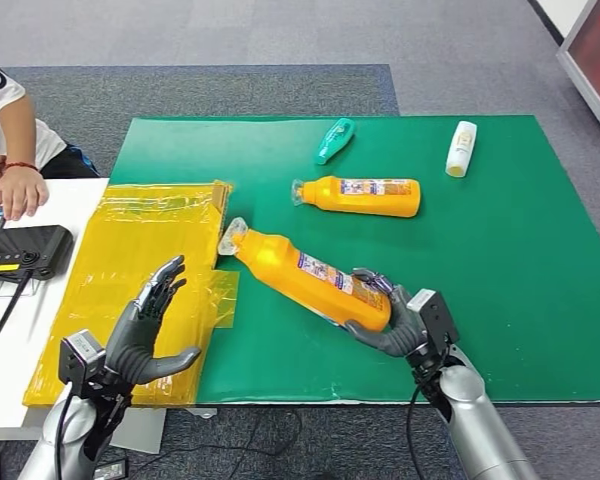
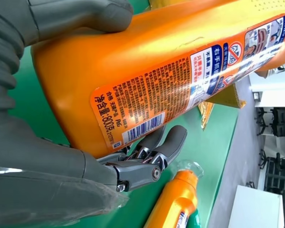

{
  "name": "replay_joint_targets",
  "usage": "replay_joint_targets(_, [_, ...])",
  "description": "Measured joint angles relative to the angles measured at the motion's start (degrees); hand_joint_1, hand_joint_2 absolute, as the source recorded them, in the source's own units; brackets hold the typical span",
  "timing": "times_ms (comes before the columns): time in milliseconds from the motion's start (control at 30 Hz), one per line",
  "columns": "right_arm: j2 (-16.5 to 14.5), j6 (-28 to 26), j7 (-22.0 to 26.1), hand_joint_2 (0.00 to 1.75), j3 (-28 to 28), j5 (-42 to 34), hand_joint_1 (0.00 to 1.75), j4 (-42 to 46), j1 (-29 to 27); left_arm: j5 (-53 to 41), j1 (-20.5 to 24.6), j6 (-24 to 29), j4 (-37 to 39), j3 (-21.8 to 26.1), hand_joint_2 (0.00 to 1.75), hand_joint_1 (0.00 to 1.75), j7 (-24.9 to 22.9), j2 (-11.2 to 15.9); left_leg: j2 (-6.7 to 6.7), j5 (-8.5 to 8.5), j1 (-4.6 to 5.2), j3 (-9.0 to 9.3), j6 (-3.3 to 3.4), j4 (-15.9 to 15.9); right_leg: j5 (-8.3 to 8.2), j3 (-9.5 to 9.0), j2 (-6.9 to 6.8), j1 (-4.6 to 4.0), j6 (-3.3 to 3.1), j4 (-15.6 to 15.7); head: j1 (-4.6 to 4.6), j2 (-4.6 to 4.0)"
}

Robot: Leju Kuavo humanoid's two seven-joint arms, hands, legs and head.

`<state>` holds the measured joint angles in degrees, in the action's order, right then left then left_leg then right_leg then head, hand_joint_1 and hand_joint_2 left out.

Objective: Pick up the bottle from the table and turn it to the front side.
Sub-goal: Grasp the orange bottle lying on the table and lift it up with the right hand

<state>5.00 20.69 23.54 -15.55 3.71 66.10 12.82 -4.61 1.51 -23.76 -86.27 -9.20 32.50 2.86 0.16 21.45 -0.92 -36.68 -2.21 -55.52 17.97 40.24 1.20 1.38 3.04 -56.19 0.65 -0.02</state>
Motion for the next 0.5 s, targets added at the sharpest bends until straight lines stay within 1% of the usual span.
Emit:
replay_joint_targets(133, [-0.7, 0.6, -0.4, 1.75, 0.4, -1.1, 1.75, 0.3, 0.0, 0.0, 0.0, 0.0, 0.0, 0.0, 1.75, 0.00, 0.0, 0.0, 0.00, 0.00, 0.00, 0.00, 0.00, 0.0, 0.00, 0.01, 0.00, 0.00, 0.00, 0.0, 0.01, 0.01])
replay_joint_targets(200, [-1.1, 1.8, -0.3, 1.75, 0.7, -2.5, 1.75, 0.4, -0.1, 0.0, 0.0, 0.0, 0.0, 0.0, 1.75, 0.00, 0.0, 0.0, 0.00, -0.01, 0.00, -0.01, 0.00, 0.0, 0.00, 0.01, 0.00, 0.00, 0.00, 0.0, 0.01, 0.00])
replay_joint_targets(500, [-2.9, 14.7, 1.0, 1.75, 1.8, -19.8, 1.75, 0.9, -0.4, 0.0, 0.1, 0.0, 0.3, -0.1, 1.75, 0.00, 0.0, 0.0, 0.00, -0.01, 0.00, -0.01, 0.00, 0.0, 0.00, 0.01, 0.00, 0.00, 0.00, 0.0, 0.00, 0.00])
